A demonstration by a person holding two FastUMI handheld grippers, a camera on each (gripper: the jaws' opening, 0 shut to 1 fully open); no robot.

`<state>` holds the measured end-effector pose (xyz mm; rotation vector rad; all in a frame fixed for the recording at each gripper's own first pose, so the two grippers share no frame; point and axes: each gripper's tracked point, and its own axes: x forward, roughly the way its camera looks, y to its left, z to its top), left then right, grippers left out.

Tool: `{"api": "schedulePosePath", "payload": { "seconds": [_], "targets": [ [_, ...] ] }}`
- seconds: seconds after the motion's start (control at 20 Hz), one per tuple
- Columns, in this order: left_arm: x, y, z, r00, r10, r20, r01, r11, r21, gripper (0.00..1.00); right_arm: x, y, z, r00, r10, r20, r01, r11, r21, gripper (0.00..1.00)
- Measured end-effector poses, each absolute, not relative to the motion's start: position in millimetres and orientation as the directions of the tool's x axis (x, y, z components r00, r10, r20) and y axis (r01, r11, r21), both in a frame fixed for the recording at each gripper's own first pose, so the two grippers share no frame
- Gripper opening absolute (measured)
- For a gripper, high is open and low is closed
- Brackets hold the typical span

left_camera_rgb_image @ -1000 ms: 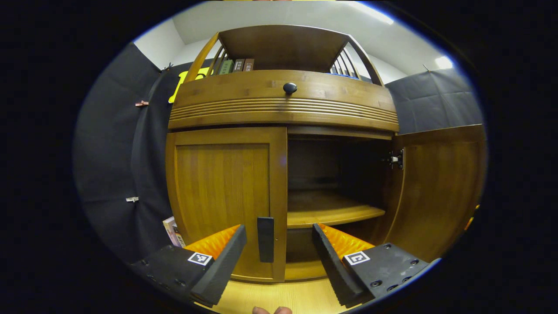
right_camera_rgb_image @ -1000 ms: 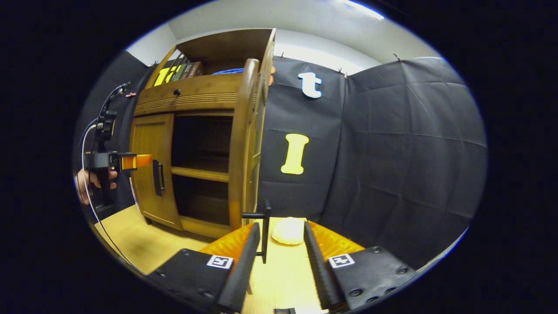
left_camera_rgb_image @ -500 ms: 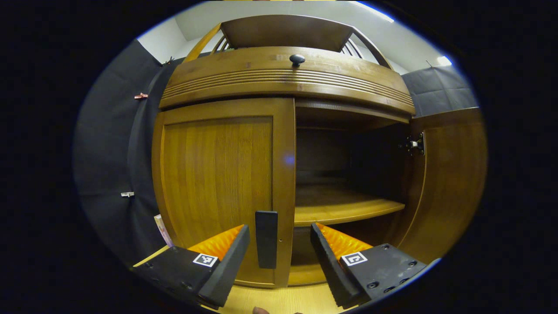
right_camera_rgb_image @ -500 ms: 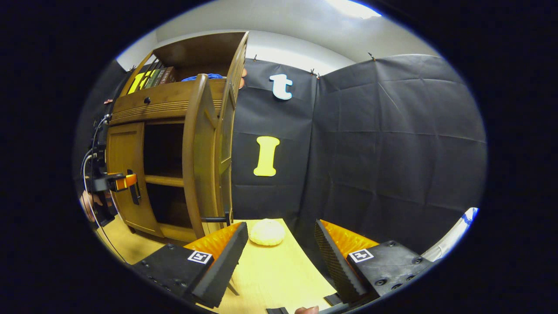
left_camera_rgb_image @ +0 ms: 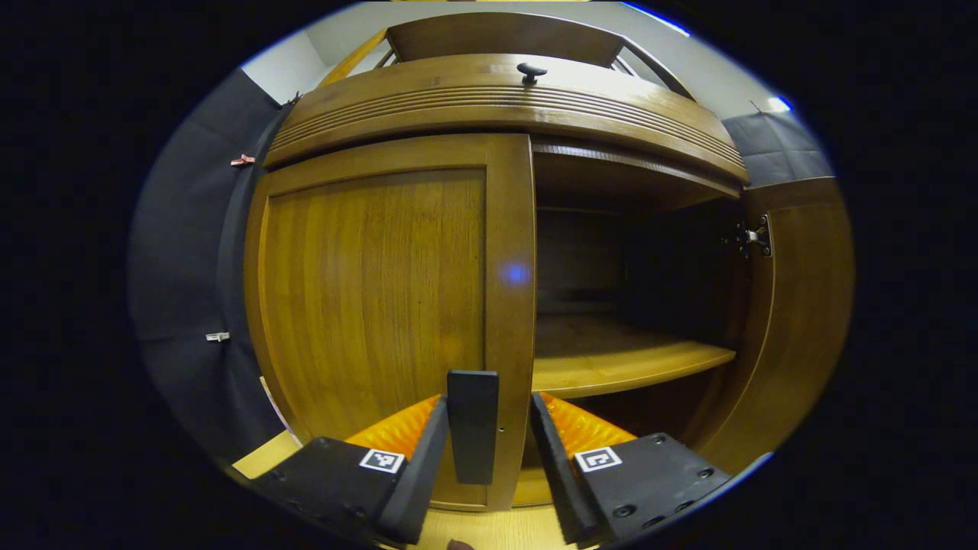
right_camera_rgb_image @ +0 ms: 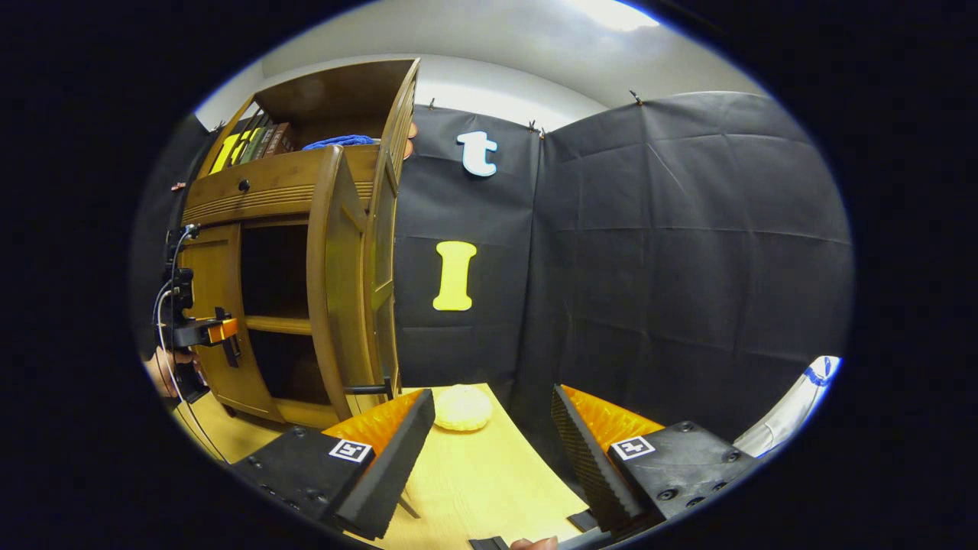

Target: Open the right door of the double-door shoe cabinet with the right hand, and open the left door with the left hand.

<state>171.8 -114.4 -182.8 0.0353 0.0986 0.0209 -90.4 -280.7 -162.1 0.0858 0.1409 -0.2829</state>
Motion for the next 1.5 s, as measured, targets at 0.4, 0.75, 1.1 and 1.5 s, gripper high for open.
{"api": "schedulePosePath", "payload": {
  "seconds": [0.4, 0.75, 1.1, 1.5],
  "targets": [
    [183, -106, -194, 0.987, 0.031, -0.159, -0.028, 0.999, 0.023, 0.36, -105, -267, -144, 0.952, -0.279, -0.128, 0.29, 0.954, 0.08, 0.98],
    [169, -103, -192, 0.986, -0.008, -0.169, 0.01, 1.0, 0.014, 0.29, -120, -214, -117, 0.972, -0.213, -0.104, 0.224, 0.968, 0.109, 0.98],
    [115, -90, -191, 0.986, -0.041, -0.162, 0.043, 0.999, 0.007, 0.28, -104, -154, -115, 0.99, -0.106, -0.092, 0.114, 0.989, 0.091, 0.98],
    [49, -56, -186, 0.987, -0.064, -0.148, 0.062, 0.998, -0.017, 0.27, -67, -76, -110, 0.996, 0.037, -0.076, -0.028, 0.993, 0.112, 0.98]
  ]
}}
